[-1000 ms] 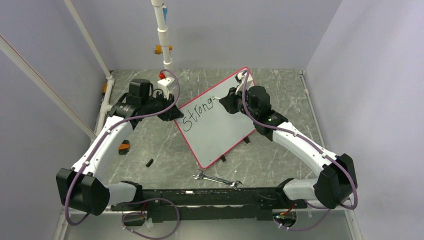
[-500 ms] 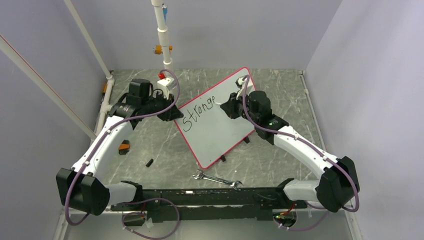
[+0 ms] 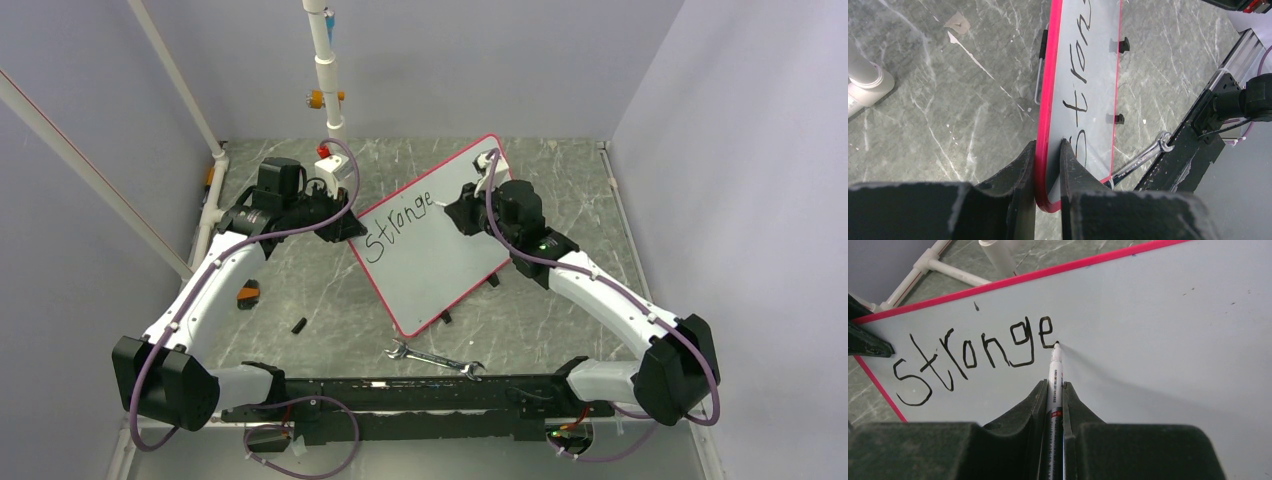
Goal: Write a sentence on the whiteboard
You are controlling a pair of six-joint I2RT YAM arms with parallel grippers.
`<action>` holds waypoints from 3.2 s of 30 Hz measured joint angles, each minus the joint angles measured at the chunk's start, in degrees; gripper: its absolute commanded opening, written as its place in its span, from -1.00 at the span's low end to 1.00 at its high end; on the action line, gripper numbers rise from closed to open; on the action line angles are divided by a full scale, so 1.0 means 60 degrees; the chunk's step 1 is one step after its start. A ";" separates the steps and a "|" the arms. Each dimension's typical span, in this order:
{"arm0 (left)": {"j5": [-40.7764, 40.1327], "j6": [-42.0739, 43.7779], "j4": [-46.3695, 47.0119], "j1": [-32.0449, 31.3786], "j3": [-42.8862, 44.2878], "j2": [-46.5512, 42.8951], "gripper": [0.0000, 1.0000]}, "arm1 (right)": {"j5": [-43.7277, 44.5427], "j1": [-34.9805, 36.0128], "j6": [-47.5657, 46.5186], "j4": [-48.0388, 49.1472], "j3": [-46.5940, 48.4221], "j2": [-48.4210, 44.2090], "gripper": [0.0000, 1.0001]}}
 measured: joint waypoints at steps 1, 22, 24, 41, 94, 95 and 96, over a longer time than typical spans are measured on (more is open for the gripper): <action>0.0004 0.0004 0.0004 0.0000 0.0000 0.0000 -1.00 | 0.0044 0.0000 -0.0025 -0.0036 0.0047 0.0000 -1.00; 0.0004 0.0007 0.0007 -0.0011 0.0000 -0.0015 -1.00 | 0.0117 -0.0018 -0.0033 0.0000 0.0991 0.0270 -1.00; 0.0004 0.0007 0.0007 -0.0007 0.0000 -0.0015 -1.00 | 0.0117 -0.0018 -0.0033 0.0000 0.0991 0.0379 -1.00; -0.0015 -0.0007 -0.0015 -0.0015 0.0000 -0.0033 -1.00 | 0.0135 -0.0025 -0.0029 0.0131 0.0335 0.0310 -1.00; -0.0025 -0.0011 -0.0022 -0.0015 0.0000 -0.0033 -1.00 | 0.0514 -0.0025 0.0102 0.0051 0.1086 0.0725 -1.00; -0.0022 -0.0007 -0.0022 -0.0015 0.0000 -0.0036 -1.00 | 0.0525 -0.0025 0.0102 0.0044 0.1089 0.0710 -1.00; -0.0022 -0.0004 -0.0022 -0.0015 0.0000 -0.0040 -1.00 | 0.0535 -0.0025 0.0102 0.0011 0.1089 0.0674 -1.00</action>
